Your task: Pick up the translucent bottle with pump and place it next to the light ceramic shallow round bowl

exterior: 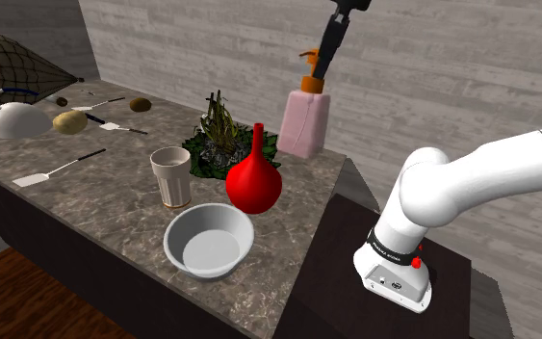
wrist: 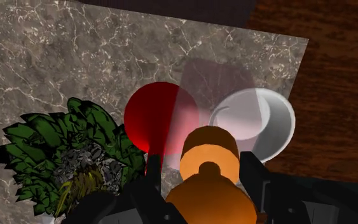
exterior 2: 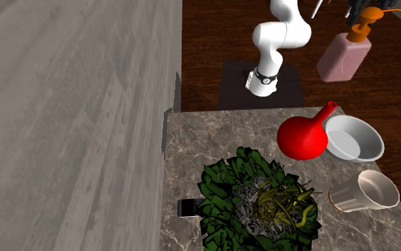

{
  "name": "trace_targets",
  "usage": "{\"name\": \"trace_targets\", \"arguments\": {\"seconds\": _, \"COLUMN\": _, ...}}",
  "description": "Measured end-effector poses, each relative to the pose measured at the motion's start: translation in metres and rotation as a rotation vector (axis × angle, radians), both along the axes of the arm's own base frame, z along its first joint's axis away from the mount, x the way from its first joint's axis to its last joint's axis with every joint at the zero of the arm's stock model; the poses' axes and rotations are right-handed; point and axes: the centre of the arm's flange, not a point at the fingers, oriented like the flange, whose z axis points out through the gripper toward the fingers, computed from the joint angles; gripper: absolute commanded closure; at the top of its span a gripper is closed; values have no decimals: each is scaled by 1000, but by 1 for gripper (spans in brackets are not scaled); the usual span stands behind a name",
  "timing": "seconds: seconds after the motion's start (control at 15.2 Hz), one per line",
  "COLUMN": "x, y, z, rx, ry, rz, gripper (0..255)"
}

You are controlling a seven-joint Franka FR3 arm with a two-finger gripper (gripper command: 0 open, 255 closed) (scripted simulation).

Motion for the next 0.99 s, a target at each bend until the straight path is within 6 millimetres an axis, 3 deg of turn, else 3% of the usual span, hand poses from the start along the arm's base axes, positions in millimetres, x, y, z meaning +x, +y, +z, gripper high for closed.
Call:
{"name": "trace_targets", "arguments": {"seconds": 0.86, "x": -71, "y": 155, "z": 1, "rx": 0, "ry": 0, "rz": 0, "gripper": 255}}
{"name": "trace_targets", "arguments": {"seconds": 0.99, "x": -80, "y": 164, "z": -5, "rx": 0, "ry": 0, "rz": 0, "gripper": 255}}
